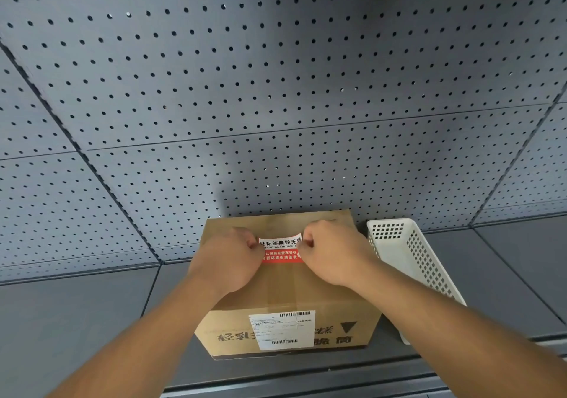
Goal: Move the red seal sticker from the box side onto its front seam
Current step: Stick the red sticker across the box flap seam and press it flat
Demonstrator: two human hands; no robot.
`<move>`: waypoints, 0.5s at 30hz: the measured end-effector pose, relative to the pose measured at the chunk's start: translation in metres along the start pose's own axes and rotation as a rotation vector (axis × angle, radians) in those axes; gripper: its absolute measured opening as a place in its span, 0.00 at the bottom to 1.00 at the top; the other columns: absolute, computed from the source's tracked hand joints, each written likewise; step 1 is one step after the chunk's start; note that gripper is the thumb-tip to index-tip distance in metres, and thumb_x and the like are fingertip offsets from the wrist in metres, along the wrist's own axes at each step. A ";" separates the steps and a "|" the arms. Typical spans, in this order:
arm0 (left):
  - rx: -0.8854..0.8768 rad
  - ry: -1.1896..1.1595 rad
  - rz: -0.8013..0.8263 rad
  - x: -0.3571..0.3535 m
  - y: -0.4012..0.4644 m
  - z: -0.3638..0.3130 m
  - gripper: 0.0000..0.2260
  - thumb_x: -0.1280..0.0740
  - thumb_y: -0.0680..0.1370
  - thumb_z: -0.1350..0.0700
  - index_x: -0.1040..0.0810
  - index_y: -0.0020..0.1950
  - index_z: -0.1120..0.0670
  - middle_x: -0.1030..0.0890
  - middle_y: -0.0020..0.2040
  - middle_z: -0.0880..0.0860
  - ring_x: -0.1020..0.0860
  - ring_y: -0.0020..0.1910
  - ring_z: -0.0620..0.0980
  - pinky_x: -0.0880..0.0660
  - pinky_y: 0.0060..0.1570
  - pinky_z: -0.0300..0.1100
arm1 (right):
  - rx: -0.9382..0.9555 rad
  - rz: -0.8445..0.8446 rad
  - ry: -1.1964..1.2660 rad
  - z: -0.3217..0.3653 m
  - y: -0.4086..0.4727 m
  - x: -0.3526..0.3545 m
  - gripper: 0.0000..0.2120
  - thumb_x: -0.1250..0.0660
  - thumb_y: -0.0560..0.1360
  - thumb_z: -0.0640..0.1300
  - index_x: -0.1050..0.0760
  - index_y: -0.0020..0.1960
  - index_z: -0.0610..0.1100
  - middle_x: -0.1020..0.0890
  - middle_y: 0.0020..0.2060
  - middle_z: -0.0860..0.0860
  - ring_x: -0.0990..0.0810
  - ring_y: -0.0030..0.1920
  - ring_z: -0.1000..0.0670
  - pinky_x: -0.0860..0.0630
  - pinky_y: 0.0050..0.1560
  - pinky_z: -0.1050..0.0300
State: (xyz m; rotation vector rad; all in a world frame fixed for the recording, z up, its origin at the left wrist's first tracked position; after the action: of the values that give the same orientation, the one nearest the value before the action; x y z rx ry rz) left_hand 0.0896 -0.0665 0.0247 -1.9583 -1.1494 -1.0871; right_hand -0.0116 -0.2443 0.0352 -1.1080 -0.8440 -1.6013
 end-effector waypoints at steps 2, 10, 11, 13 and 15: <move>-0.008 0.020 0.016 0.000 0.000 0.000 0.15 0.37 0.78 0.48 0.26 0.32 0.50 0.20 0.34 0.52 0.25 0.31 0.50 0.30 0.32 0.42 | 0.000 0.002 -0.017 0.000 0.001 0.000 0.16 0.39 0.81 0.52 0.25 0.38 0.47 0.20 0.31 0.51 0.24 0.30 0.51 0.27 0.28 0.54; -0.033 0.136 0.022 0.000 -0.006 -0.007 0.13 0.39 0.80 0.48 0.25 0.37 0.50 0.21 0.34 0.50 0.23 0.35 0.51 0.25 0.37 0.43 | 0.010 0.001 -0.028 0.000 0.001 -0.003 0.18 0.39 0.80 0.50 0.33 0.32 0.48 0.20 0.32 0.50 0.23 0.31 0.49 0.28 0.28 0.54; -0.039 0.152 0.022 0.000 -0.006 -0.008 0.13 0.39 0.80 0.48 0.25 0.37 0.50 0.21 0.35 0.49 0.23 0.35 0.51 0.24 0.38 0.44 | 0.014 0.000 -0.031 0.000 0.001 -0.003 0.19 0.39 0.80 0.50 0.34 0.32 0.48 0.21 0.32 0.50 0.24 0.31 0.49 0.29 0.28 0.54; -0.042 0.176 0.026 0.000 -0.007 -0.010 0.12 0.40 0.80 0.48 0.25 0.39 0.50 0.21 0.36 0.49 0.22 0.37 0.51 0.22 0.40 0.44 | 0.015 -0.003 -0.035 0.001 0.001 -0.005 0.19 0.39 0.80 0.50 0.34 0.32 0.48 0.21 0.32 0.51 0.24 0.31 0.49 0.29 0.27 0.54; -0.038 0.192 0.032 0.000 -0.008 -0.011 0.11 0.40 0.80 0.48 0.22 0.43 0.50 0.21 0.36 0.48 0.21 0.38 0.51 0.20 0.41 0.45 | 0.009 -0.006 -0.044 0.001 0.001 -0.006 0.18 0.39 0.80 0.50 0.33 0.32 0.48 0.21 0.31 0.51 0.24 0.30 0.49 0.29 0.27 0.55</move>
State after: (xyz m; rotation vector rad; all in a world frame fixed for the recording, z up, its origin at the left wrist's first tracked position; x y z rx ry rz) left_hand 0.0785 -0.0720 0.0302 -1.8485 -0.9978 -1.2572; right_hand -0.0096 -0.2423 0.0301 -1.1385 -0.8832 -1.5823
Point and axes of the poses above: each hand's wrist, its own y-axis towards the middle knuckle, its own x-axis out of the back of the hand, z = x × y, the point moved 1 cm from there along y, towards the middle knuckle
